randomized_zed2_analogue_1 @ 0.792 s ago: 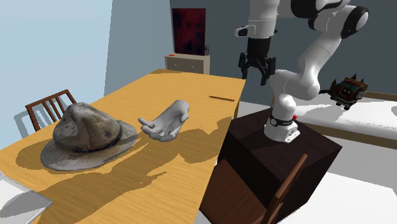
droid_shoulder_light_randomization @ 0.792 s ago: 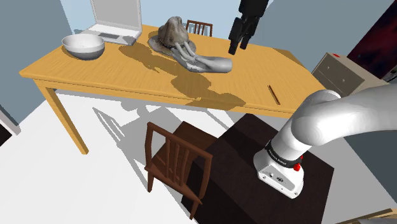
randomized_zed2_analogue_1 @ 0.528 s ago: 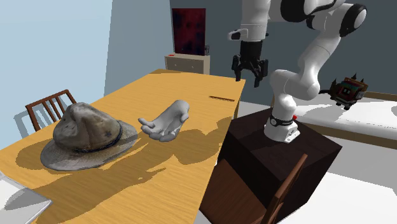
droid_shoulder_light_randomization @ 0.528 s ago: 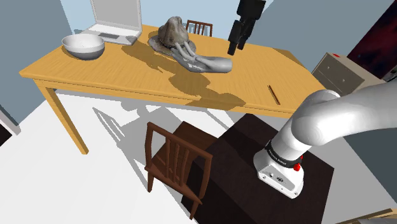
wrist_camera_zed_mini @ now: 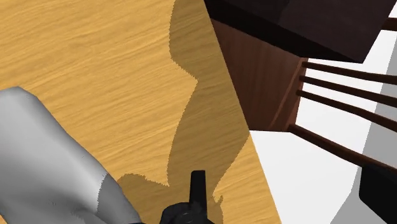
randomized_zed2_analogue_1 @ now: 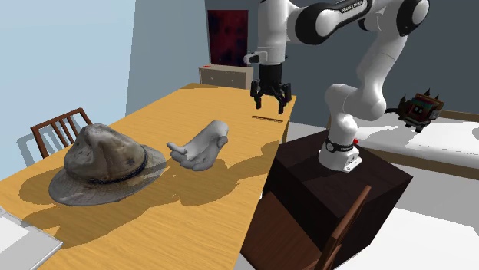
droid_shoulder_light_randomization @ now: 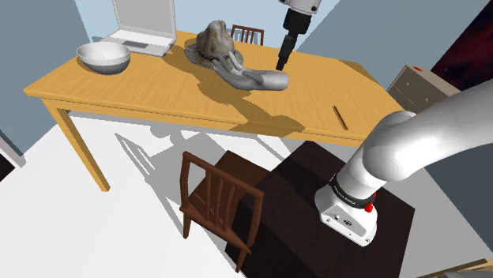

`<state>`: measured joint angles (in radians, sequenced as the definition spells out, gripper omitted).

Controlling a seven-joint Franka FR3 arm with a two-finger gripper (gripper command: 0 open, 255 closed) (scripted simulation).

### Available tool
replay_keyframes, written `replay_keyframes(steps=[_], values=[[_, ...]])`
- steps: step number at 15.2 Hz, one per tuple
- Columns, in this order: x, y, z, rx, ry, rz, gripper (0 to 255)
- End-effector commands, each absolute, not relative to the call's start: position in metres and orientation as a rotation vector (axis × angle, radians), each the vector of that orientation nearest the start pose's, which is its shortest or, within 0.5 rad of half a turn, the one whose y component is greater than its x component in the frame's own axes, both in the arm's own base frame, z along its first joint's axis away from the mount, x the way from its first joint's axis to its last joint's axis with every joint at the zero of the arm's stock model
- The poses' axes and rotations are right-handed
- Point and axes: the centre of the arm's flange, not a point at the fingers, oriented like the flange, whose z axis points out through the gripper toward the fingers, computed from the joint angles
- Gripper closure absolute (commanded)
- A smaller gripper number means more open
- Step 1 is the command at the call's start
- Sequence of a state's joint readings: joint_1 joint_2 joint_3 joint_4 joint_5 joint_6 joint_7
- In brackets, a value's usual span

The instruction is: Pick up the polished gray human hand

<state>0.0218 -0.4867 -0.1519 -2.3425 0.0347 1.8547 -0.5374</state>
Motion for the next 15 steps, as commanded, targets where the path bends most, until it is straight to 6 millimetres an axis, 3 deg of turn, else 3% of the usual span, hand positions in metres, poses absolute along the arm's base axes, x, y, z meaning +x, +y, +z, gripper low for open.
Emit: replay_keyframes(steps=[1,8,15], values=[[0.422,-0.068,0.5,-2.944,-0.722,-0.056,0],[0.497,-0.107,0.457,-2.815,-1.018,-0.1,0],[0.575,-0.127,0.418,-2.669,-1.28,-0.14,0]])
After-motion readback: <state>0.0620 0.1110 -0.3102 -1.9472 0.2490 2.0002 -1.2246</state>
